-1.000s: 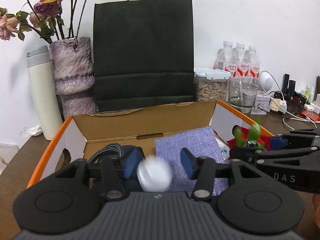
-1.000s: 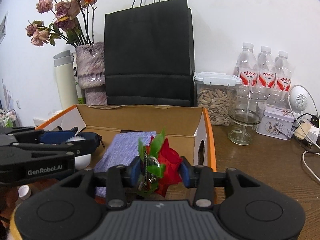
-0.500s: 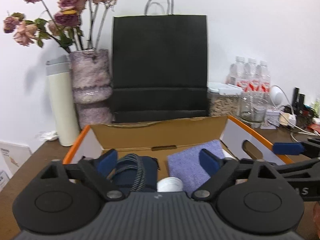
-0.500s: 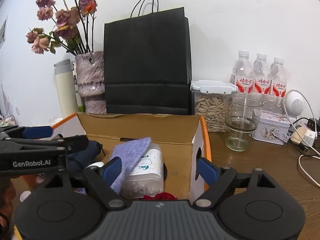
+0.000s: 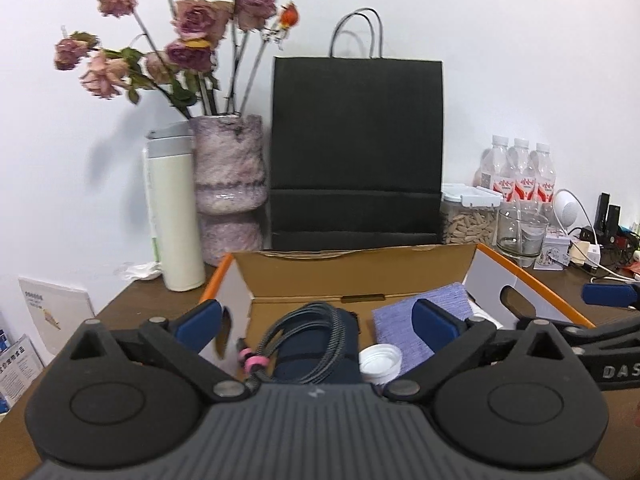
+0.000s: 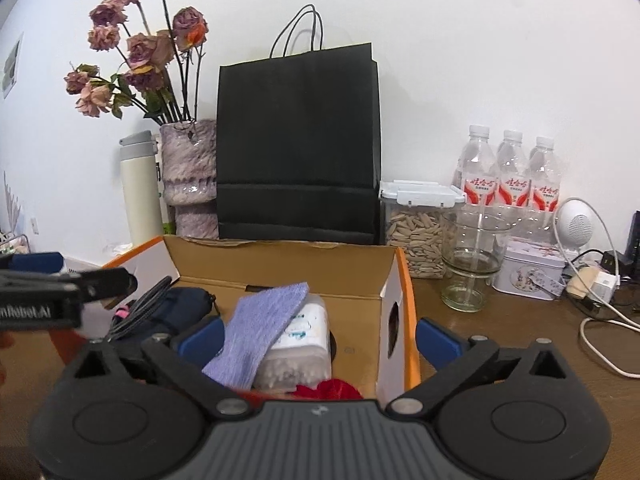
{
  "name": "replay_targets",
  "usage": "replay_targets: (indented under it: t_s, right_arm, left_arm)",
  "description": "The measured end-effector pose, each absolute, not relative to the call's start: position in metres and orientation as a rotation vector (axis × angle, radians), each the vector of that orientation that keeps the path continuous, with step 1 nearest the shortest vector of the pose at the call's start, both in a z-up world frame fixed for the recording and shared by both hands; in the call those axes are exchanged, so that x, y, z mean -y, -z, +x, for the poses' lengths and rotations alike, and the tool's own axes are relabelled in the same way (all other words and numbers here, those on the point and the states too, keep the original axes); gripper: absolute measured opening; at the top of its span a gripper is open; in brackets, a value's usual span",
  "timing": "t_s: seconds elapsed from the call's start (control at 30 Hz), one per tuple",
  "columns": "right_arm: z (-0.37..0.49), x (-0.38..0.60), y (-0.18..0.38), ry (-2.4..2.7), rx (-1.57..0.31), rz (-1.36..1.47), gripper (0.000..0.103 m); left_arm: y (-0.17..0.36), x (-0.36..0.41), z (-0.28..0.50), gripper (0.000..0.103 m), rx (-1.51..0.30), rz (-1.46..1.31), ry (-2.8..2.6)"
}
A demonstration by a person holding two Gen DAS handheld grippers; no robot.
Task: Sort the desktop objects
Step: 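Withdraw both grippers to the white fluffy piece and small white cap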
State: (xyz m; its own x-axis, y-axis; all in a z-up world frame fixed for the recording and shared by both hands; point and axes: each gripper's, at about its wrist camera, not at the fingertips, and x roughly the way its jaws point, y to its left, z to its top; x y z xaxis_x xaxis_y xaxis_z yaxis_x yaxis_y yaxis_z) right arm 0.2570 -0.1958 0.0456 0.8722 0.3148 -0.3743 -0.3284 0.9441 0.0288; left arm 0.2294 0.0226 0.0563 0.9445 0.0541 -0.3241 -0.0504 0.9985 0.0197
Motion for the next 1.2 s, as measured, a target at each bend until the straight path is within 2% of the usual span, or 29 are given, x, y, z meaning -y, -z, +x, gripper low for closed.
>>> replay_targets:
  t_s: [0.23, 0.6, 1.0, 1.1, 1.2]
  right_arm:
    - [0.219, 0.208, -0.04, -0.311, -0.409, -0.057, 0.103]
    - [0.188, 0.223, -0.023, -0.289, -0.497, -0.066, 0.103]
    - [0.18, 0.213, -0.012, -0.332, -0.583, -0.126, 0.09]
    - [0.183, 0.212, -0.007, -0.335, -0.609, -0.135, 0.08]
    - [0.185, 0.213, -0.004, -0.33, -0.625, -0.123, 0.076]
  left_arm:
    - [-0.055, -0.056, 0.194, 0.103, -0.326, -0.031, -0.107]
    - [-0.034, -0.09, 0.173, 0.103, -0.467, -0.035, -0.108]
    - [-0.017, -0.096, 0.167, 0.103, -0.535, -0.013, -0.088]
    - [-0.013, -0.094, 0.17, 0.103, -0.547, -0.003, -0.083]
    - [-0.011, -0.093, 0.171, 0.103, -0.553, 0.003, -0.083]
